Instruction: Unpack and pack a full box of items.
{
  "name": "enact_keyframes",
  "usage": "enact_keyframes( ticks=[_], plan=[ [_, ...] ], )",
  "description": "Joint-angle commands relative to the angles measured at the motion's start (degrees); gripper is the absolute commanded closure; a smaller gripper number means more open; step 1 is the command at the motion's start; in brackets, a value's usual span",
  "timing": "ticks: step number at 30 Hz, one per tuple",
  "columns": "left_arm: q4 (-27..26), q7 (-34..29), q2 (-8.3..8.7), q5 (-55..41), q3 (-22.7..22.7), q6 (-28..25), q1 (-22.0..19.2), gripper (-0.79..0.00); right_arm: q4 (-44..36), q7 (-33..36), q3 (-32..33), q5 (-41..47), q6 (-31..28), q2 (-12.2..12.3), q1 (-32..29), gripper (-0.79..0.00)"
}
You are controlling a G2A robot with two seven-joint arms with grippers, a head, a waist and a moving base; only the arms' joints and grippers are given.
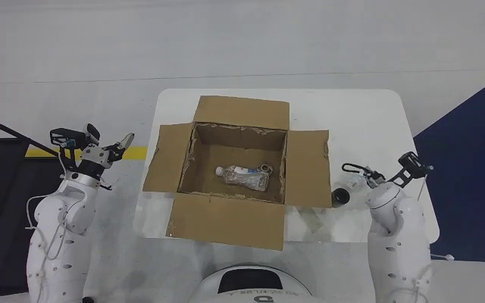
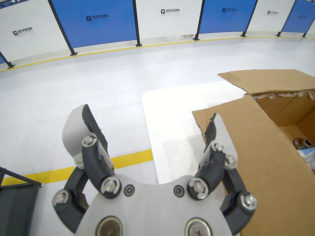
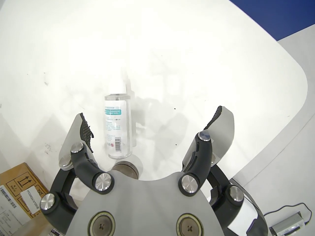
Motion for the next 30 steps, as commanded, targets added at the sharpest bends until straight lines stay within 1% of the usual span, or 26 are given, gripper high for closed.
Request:
enact_keyframes(
  ticks=[1,2,3,6,9,11,13,14,15,16,18,20,22,24,27,28,29,30],
  plan=[
    [0.0,0.0,0.0,0.0,0.0,0.0,0.0,-0.785,1.25,1.19,-0.61,-0.94,-0.71,0.03,0.7,-0.563],
    [0.0,0.0,0.0,0.0,0.0,0.0,0.0,-0.785,1.83,1.66,-0.95,-1.52,-0.89,0.04,1.13,-0.486],
    [0.0,0.0,0.0,0.0,0.0,0.0,0.0,-0.785,2.19,2.02,-1.18,-1.88,-0.86,0.03,1.54,-0.459],
    [0.0,0.0,0.0,0.0,0.0,0.0,0.0,-0.785,2.3,2.38,-1.42,-2.2,-0.42,-0.06,2.08,-0.44],
    [0.0,0.0,0.0,0.0,0.0,0.0,0.0,-0.785,0.03,1.41,-0.79,-0.25,-0.01,-0.23,1.57,-0.391],
    [0.0,0.0,0.0,0.0,0.0,0.0,0.0,-0.785,-2.46,-0.2,-0.22,1.72,-0.06,-0.38,0.66,-0.391],
    [0.0,0.0,0.0,0.0,0.0,0.0,0.0,-0.785,-5.86,-1.99,0.53,5.7,-0.44,-0.62,-0.69,-0.437],
    [0.0,0.0,0.0,0.0,0.0,0.0,0.0,-0.785,-7.67,-3.07,0.98,8.13,-0.88,-0.76,-1.46,-0.425],
    [0.0,0.0,0.0,0.0,0.0,0.0,0.0,-0.785,-9.65,-4.19,1.32,10.91,-1.96,-0.89,-2.25,-0.403],
    [0.0,0.0,0.0,0.0,0.0,0.0,0.0,-0.785,-11.39,-5.34,1.8,13.92,-3.39,-1.01,-3.25,-0.406],
    [0.0,0.0,0.0,0.0,0.0,0.0,0.0,-0.785,-14.91,-7.01,2.63,21.1,-7.57,-1.25,-5.29,-0.388],
    [0.0,0.0,0.0,0.0,0.0,0.0,0.0,-0.785,-17.78,-7.07,3.23,28.07,-13.73,-1.32,-7.36,-0.354],
    [0.0,0.0,0.0,0.0,0.0,0.0,0.0,-0.785,-19.81,-7.26,3.07,30.54,-19.72,-1.16,-9.4,-0.351],
    [0.0,0.0,0.0,0.0,0.0,0.0,0.0,-0.785,-22.53,-7.06,1.55,31.1,-24.63,-0.97,-11.23,-0.36],
    [0.0,0.0,0.0,0.0,0.0,0.0,0.0,-0.785,-24.86,-7.73,-2.06,29.78,-28.65,-0.78,-12.96,-0.372],
    [0.0,0.0,0.0,0.0,0.0,0.0,0.0,-0.785,-24.86,-8.27,-3.34,29.48,-29.86,-0.73,-13.01,-0.391],
    [0.0,0.0,0.0,0.0,0.0,0.0,0.0,-0.785,-24.86,-8.87,-4.52,29.28,-31.17,-0.67,-12.93,-0.619],
    [0.0,0.0,0.0,0.0,0.0,0.0,0.0,-0.785,-24.86,-9.21,-5.1,29.17,-31.9,-0.63,-12.92,-0.785]
  ],
)
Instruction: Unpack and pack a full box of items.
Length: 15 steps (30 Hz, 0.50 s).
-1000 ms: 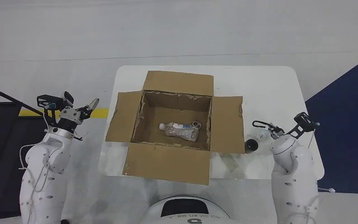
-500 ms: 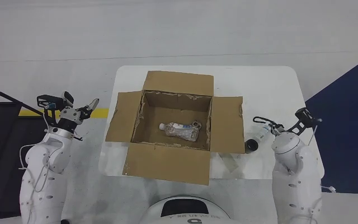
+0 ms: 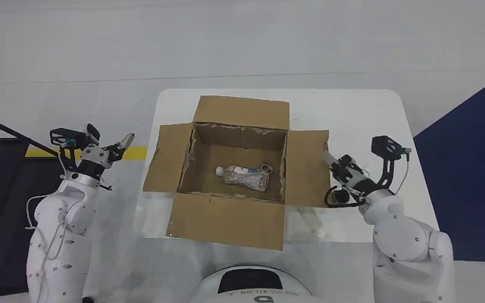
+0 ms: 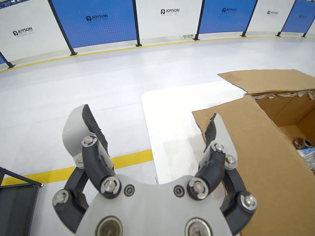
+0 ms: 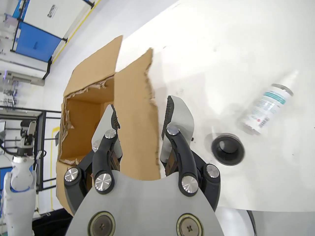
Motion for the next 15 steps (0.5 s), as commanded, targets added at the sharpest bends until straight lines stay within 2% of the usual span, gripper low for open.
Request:
enact_keyframes(
  ticks=[1,12,15],
  plan=[
    [0.0,0.0,0.0,0.0,0.0,0.0,0.0,-0.785,0.07,-0.39,-0.71,-0.08,-0.82,0.04,0.08,-0.785],
    [0.0,0.0,0.0,0.0,0.0,0.0,0.0,-0.785,0.17,-0.54,-0.81,0.03,-0.98,0.05,0.06,-0.785],
    [0.0,0.0,0.0,0.0,0.0,0.0,0.0,-0.785,0.07,-1.45,-3.37,0.46,-5.71,0.27,0.04,-0.785]
  ],
)
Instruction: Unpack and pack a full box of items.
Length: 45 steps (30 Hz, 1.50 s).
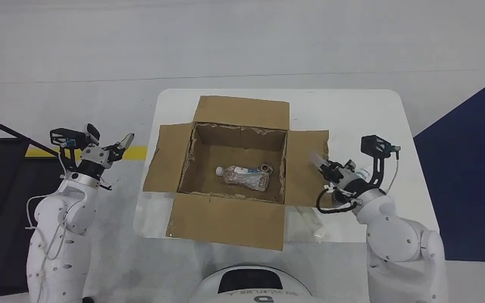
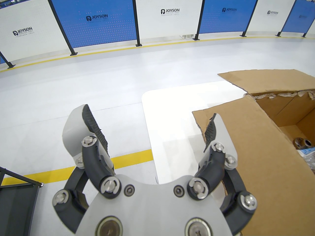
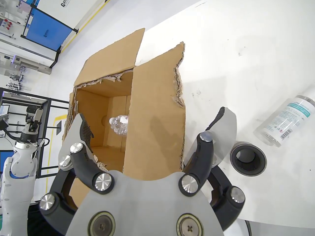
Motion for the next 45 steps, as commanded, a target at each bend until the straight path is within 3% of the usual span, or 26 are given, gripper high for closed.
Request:
enact_keyframes(
  ticks=[1,6,10,15,19,23,29,45],
  plan=[
    [0.0,0.0,0.0,0.0,0.0,0.0,0.0,-0.785,-0.33,-0.75,-1.91,-0.1,-4.31,0.22,0.22,-0.785],
    [0.0,0.0,0.0,0.0,0.0,0.0,0.0,-0.785,-0.33,-1.85,-6.01,0.69,-13.11,0.74,3.65,-0.785],
    [0.0,0.0,0.0,0.0,0.0,0.0,0.0,-0.785,-0.33,10.41,-11.18,-0.35,-21.79,1.69,9.12,-0.785],
    [0.0,0.0,0.0,0.0,0.0,0.0,0.0,-0.785,9.22,24.79,-22.07,-3.24,-21.0,1.77,22.72,-0.785],
    [0.0,0.0,0.0,0.0,0.0,0.0,0.0,-0.785,19.82,28.52,-29.79,-4.8,-18.77,1.05,32.92,-0.785],
    [0.0,0.0,0.0,0.0,0.0,0.0,0.0,-0.785,28.25,28.79,-35.34,-7.17,-16.7,0.3,39.34,-0.785],
    [0.0,0.0,0.0,0.0,0.0,0.0,0.0,-0.785,37.43,29.0,-43.1,-16.48,-13.0,-0.71,45.14,-0.785],
    [0.0,0.0,0.0,0.0,0.0,0.0,0.0,-0.785,59.02,30.99,-54.16,-20.03,-10.55,-4.51,55.97,-0.785]
  ],
)
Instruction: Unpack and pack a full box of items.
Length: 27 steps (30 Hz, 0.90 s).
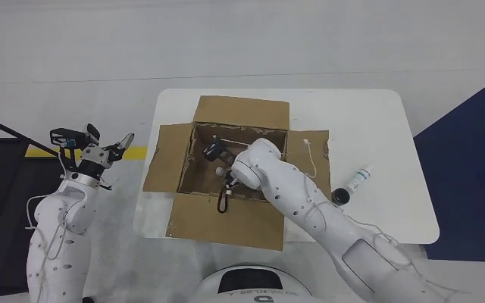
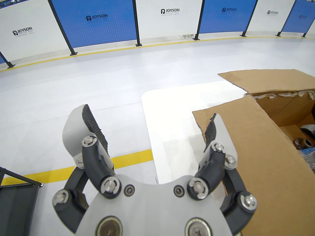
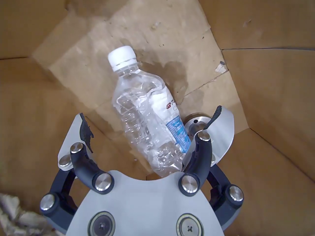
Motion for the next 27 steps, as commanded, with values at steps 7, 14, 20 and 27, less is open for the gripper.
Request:
enact_keyframes(
  ticks=[7,14,20,27],
  plan=[
    [0.0,0.0,0.0,0.0,0.0,0.0,0.0,-0.785,8.64,0.41,-4.06,0.42,1.1,-2.53,4.25,-0.613],
    [0.0,0.0,0.0,0.0,0.0,0.0,0.0,-0.785,14.25,-0.52,-6.36,-0.89,3.85,-4.6,7.08,-0.305],
    [0.0,0.0,0.0,0.0,0.0,0.0,0.0,-0.785,16.83,-0.45,-6.58,0.12,4.23,-5.9,8.76,0.0],
    [0.0,0.0,0.0,0.0,0.0,0.0,0.0,-0.785,13.59,-2.05,-4.63,0.79,4.97,-6.02,8.42,0.0]
  ],
)
